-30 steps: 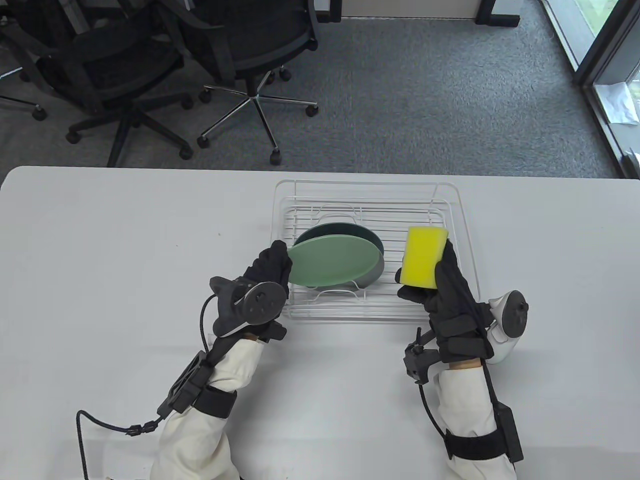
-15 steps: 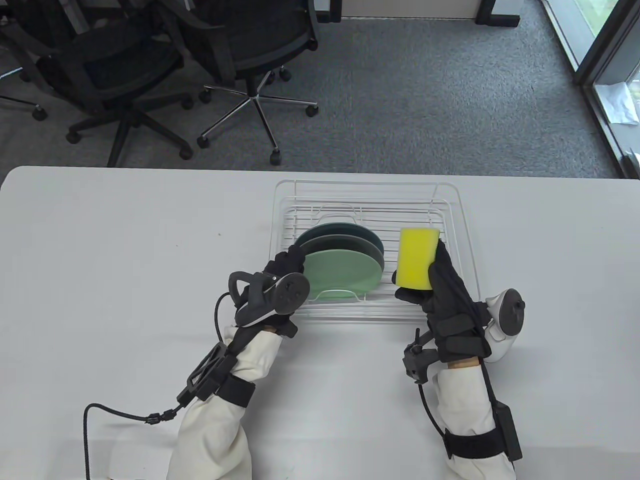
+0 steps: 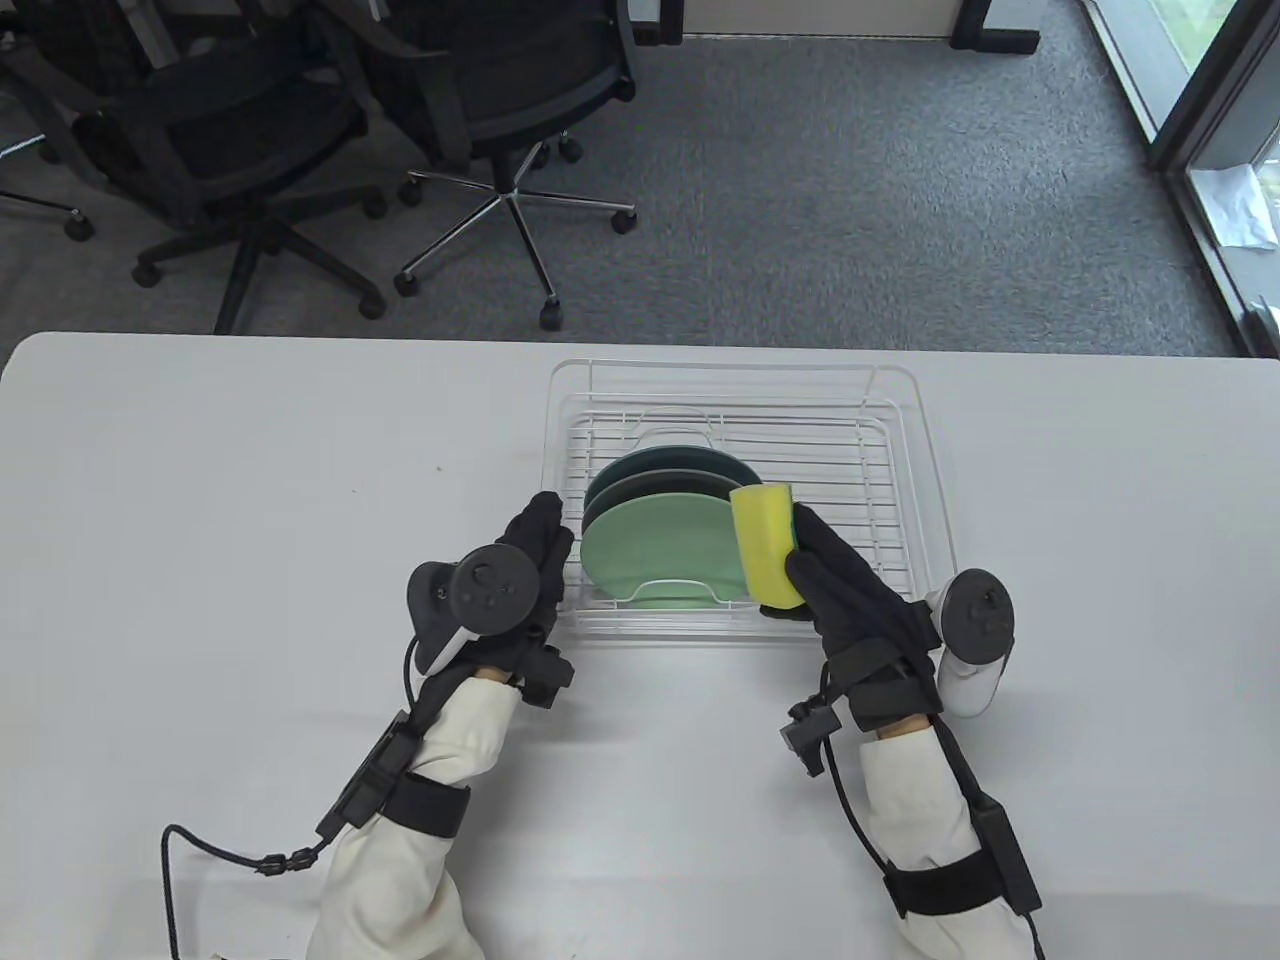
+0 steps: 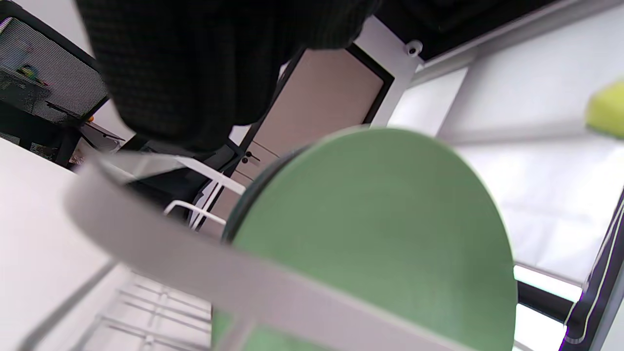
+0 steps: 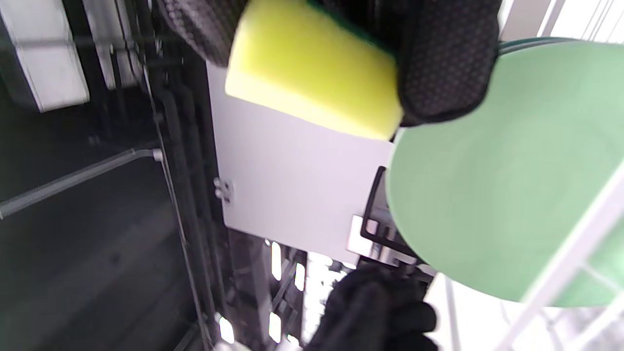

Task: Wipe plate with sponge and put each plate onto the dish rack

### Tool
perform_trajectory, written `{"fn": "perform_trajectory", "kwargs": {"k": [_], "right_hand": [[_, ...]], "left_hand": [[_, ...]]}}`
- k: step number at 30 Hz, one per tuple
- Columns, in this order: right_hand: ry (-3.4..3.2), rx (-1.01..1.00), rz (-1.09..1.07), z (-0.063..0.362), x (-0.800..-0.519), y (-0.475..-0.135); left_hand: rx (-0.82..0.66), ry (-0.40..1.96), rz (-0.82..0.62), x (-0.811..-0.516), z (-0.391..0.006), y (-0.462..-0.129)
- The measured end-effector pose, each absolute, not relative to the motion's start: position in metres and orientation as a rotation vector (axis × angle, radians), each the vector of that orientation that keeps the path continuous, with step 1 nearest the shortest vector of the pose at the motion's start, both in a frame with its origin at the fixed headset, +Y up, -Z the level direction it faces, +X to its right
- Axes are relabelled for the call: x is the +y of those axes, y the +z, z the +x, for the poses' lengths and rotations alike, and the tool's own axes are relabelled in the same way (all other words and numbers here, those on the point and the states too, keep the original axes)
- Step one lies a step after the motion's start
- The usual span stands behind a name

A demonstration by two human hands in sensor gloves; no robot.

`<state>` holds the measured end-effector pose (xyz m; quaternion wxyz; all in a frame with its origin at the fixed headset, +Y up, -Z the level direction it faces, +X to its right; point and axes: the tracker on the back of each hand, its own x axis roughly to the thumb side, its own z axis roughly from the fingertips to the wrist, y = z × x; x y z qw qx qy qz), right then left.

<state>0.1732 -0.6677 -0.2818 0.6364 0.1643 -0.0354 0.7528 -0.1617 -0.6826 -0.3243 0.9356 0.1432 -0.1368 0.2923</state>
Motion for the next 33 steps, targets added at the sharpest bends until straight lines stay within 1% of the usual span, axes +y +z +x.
{"fn": "perform_trajectory", "kwargs": {"k": [5, 10, 15, 19, 22, 25, 28, 30, 33], "right_hand": [[2.017, -0.021, 0.517, 0.155, -0.675, -0.273], [2.258, 0.059, 0.707, 0.137, -0.692, -0.264], [2.533, 0.127, 0.827, 0.121, -0.721, -0.256], [2.697, 0.164, 0.868, 0.112, -0.742, -0.251], [2.826, 0.196, 0.937, 0.103, -0.759, -0.246], [2.871, 0.175, 0.984, 0.097, -0.762, -0.241], [2.896, 0.224, 1.011, 0.094, -0.759, -0.238], [2.907, 0.262, 0.977, 0.094, -0.758, -0.239], [2.925, 0.234, 0.935, 0.097, -0.756, -0.240]], "left_hand": [[-0.247, 0.657, 0.333, -0.681, -0.190, -0.310], [-0.207, 0.704, 0.341, -0.688, -0.211, -0.302], [-0.154, 0.746, 0.342, -0.696, -0.229, -0.299], [-0.134, 0.758, 0.335, -0.701, -0.235, -0.299], [-0.122, 0.742, 0.320, -0.707, -0.239, -0.300], [-0.108, 0.738, 0.312, -0.711, -0.242, -0.301], [-0.098, 0.746, 0.300, -0.714, -0.243, -0.302], [-0.096, 0.745, 0.299, -0.715, -0.243, -0.302], [-0.098, 0.743, 0.297, -0.715, -0.243, -0.301]]}}
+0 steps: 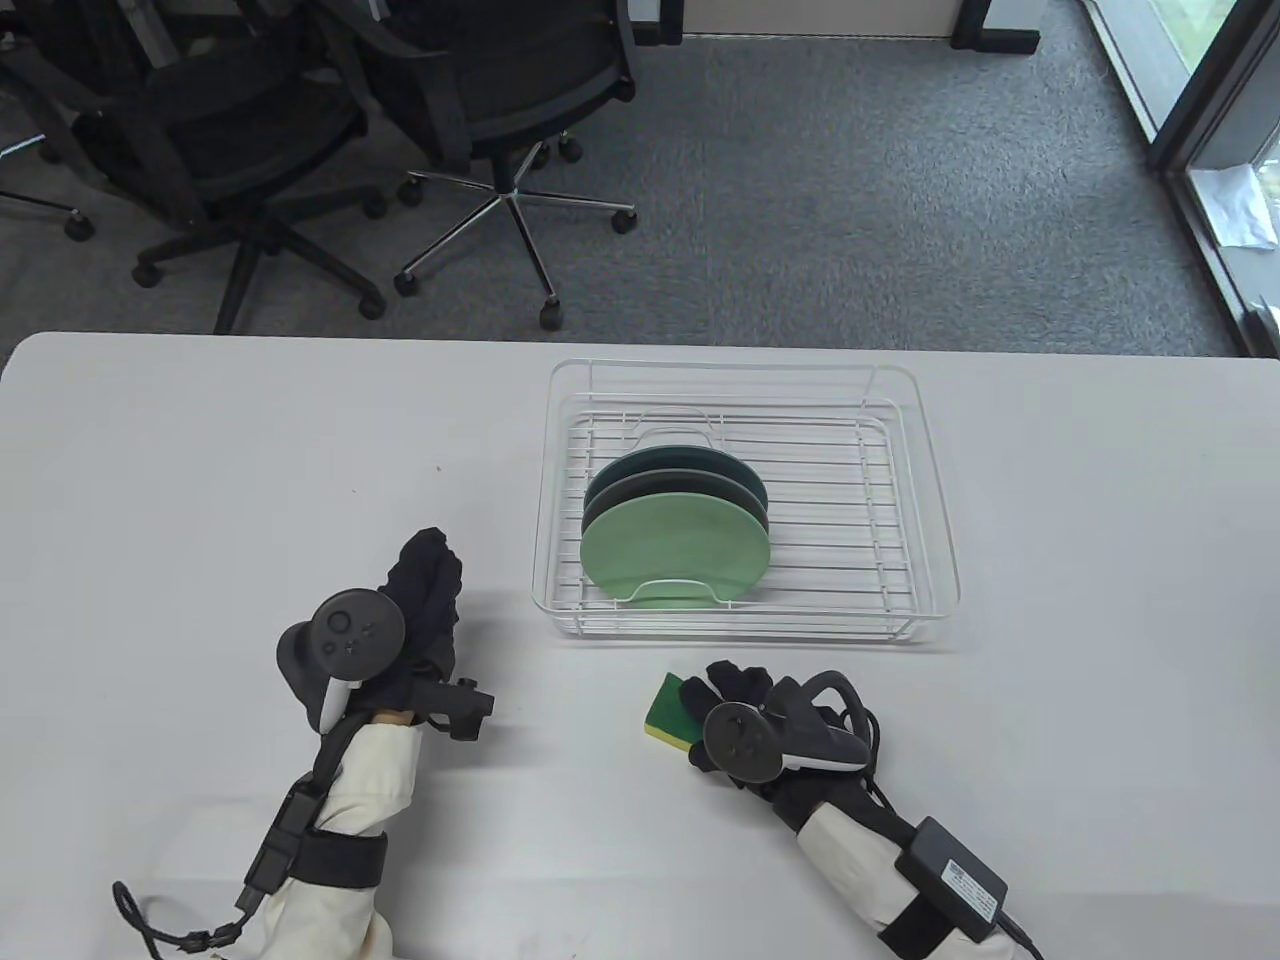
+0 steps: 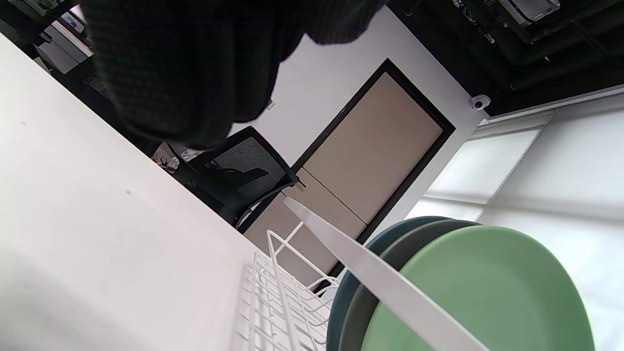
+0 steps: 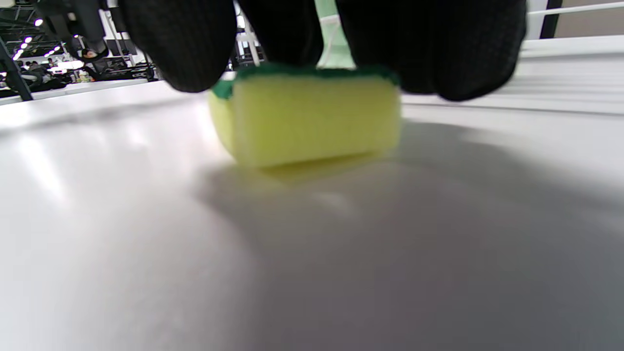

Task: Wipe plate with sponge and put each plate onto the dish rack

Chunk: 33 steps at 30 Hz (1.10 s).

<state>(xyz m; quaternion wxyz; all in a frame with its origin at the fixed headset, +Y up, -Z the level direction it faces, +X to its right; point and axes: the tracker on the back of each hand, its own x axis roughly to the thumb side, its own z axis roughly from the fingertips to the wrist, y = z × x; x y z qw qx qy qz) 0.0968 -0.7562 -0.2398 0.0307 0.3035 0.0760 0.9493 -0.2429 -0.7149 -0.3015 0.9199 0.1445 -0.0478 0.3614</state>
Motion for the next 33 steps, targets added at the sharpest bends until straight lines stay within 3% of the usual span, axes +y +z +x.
{"fn": "perform_trajectory", "kwargs": {"k": [13, 33], "right_hand": [[2.765, 0.125, 0.842, 0.114, -0.736, -0.242], [2.725, 0.274, 0.945, 0.097, -0.752, -0.237]], "left_hand": [[-0.108, 0.734, 0.284, -0.716, -0.240, -0.301], [-0.111, 0.733, 0.281, -0.717, -0.238, -0.301]]}}
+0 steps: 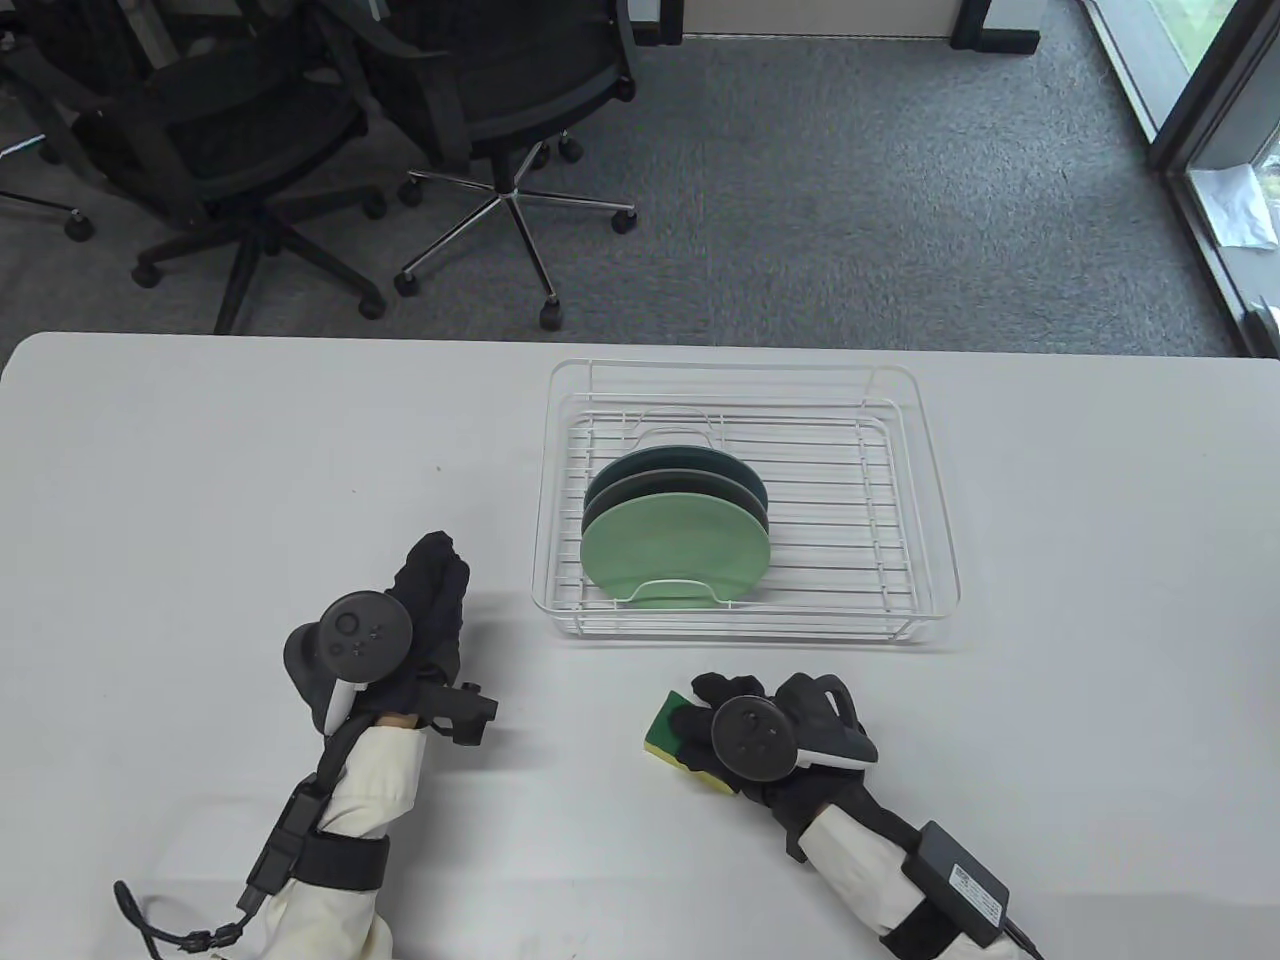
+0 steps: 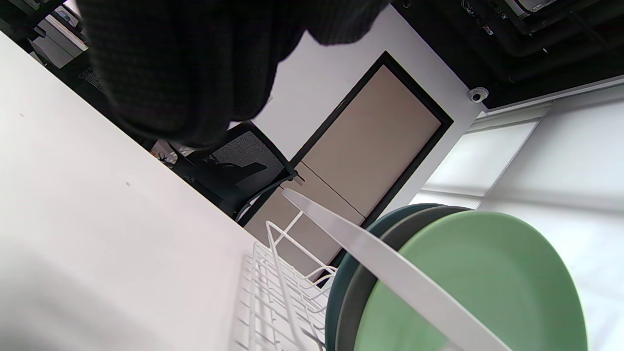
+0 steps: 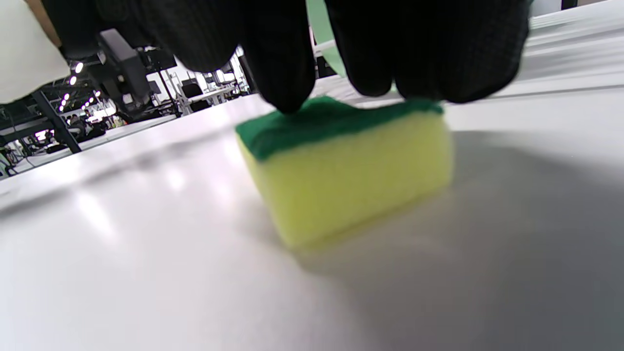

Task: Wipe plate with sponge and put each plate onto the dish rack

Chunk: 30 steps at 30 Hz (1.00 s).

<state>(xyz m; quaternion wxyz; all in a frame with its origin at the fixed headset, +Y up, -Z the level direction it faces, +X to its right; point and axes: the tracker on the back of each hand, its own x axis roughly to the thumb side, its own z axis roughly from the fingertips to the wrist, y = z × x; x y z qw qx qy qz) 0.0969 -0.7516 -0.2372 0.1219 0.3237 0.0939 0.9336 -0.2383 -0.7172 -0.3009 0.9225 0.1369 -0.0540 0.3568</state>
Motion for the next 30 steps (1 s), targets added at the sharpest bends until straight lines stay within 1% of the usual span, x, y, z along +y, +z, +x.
{"fn": "perform_trajectory", "kwargs": {"k": [3, 6, 9, 11, 12, 15, 19, 23, 30], "right_hand": [[2.696, 0.180, 0.907, 0.106, -0.737, -0.238], [2.688, 0.004, 0.822, 0.122, -0.715, -0.237], [2.702, -0.344, 0.628, 0.147, -0.691, -0.235], [2.730, -0.541, 0.524, 0.160, -0.682, -0.234], [2.767, -0.682, 0.463, 0.171, -0.675, -0.234], [2.882, -0.856, 0.357, 0.190, -0.668, -0.232], [2.966, -0.912, 0.265, 0.207, -0.669, -0.235], [3.068, -0.885, 0.193, 0.219, -0.679, -0.241], [3.113, -0.831, 0.154, 0.227, -0.687, -0.243]], "left_hand": [[-0.116, 0.727, 0.283, -0.717, -0.238, -0.301], [-0.160, 0.658, 0.300, -0.712, -0.231, -0.297], [-0.254, 0.499, 0.335, -0.701, -0.217, -0.287], [-0.304, 0.396, 0.364, -0.696, -0.209, -0.280], [-0.340, 0.313, 0.384, -0.693, -0.203, -0.274], [-0.397, 0.188, 0.404, -0.689, -0.193, -0.264], [-0.430, 0.097, 0.387, -0.690, -0.186, -0.260], [-0.439, 0.018, 0.315, -0.697, -0.181, -0.261], [-0.412, -0.083, 0.233, -0.711, -0.185, -0.266]]}}
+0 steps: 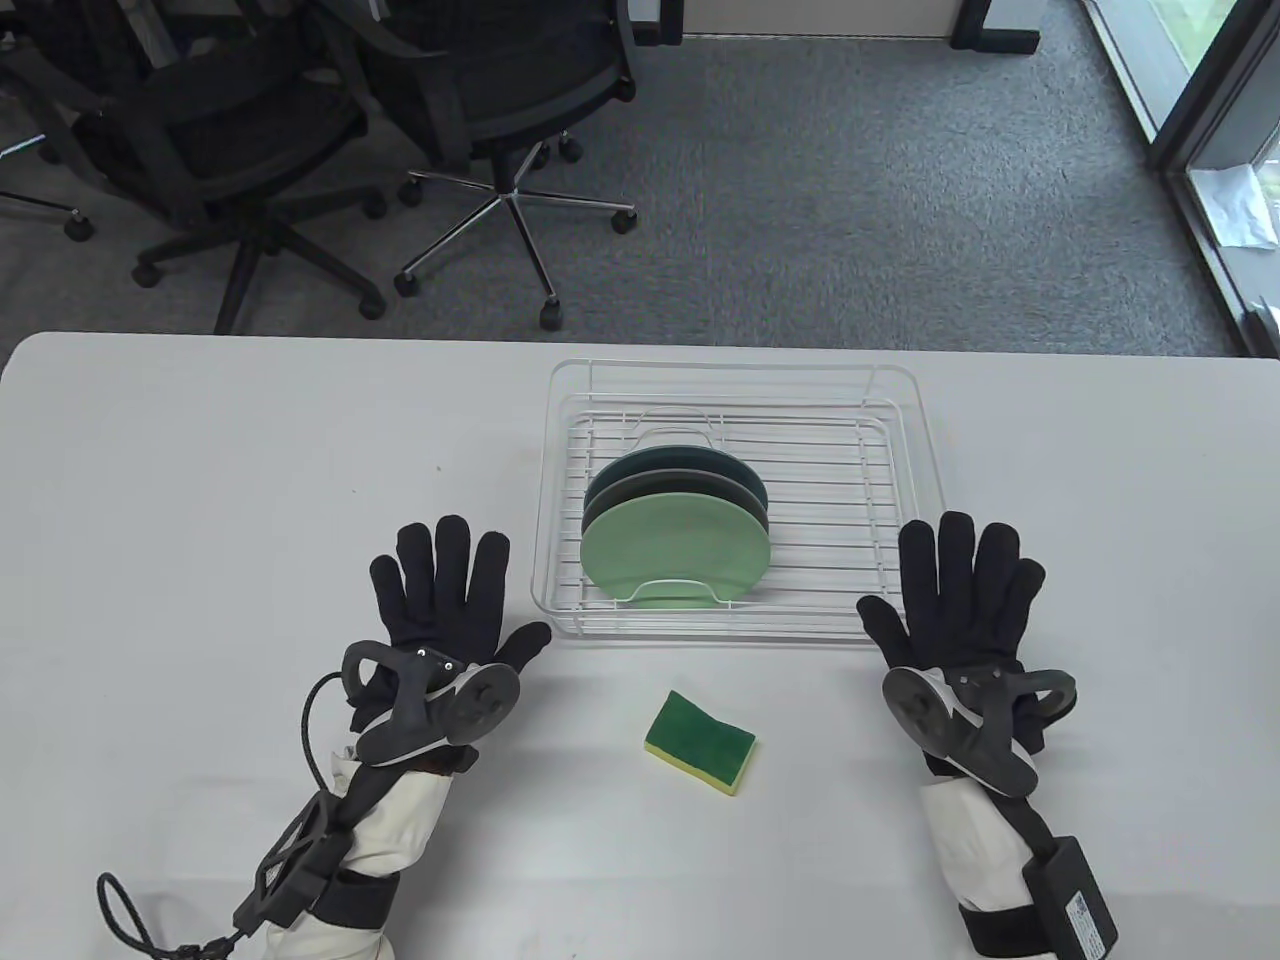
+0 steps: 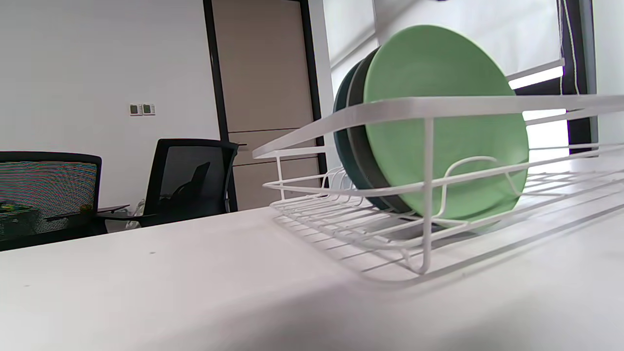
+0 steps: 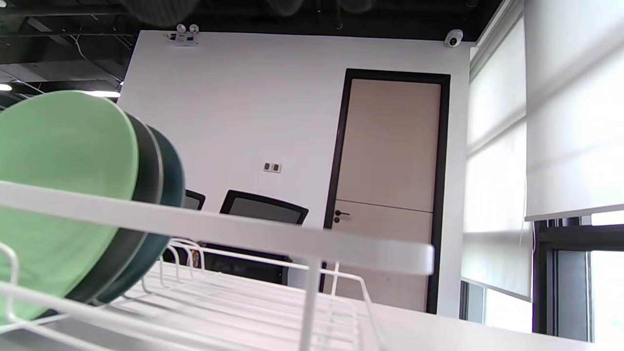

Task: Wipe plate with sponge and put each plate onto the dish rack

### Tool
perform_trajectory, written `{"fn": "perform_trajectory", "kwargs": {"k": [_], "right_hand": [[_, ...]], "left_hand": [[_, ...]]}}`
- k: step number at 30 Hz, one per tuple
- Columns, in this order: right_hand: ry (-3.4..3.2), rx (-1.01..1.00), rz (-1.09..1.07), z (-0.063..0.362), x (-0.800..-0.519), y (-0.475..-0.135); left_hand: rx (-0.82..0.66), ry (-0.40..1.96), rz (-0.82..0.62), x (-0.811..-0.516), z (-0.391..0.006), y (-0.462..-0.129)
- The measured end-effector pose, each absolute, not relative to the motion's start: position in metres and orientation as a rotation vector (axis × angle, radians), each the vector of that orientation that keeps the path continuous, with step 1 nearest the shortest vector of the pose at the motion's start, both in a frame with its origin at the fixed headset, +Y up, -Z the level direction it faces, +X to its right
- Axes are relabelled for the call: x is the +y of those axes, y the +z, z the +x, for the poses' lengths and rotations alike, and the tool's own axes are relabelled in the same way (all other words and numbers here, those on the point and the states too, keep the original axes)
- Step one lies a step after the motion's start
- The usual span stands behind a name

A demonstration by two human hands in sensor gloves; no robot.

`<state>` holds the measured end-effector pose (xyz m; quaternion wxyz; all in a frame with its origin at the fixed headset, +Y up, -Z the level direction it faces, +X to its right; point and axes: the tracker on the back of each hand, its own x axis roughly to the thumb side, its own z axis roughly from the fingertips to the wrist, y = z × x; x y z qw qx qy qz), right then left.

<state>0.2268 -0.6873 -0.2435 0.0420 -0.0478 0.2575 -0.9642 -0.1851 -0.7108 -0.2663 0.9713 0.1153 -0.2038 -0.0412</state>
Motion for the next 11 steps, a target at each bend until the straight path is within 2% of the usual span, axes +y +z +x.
{"fn": "perform_trajectory", "kwargs": {"k": [11], "right_hand": [[-2.968, 0.769, -0.142, 0.2268, -0.6880, -0.2430]], "left_hand": [[-0.405, -0.077, 0.247, -0.7098, -0.1865, -0.2665]]}}
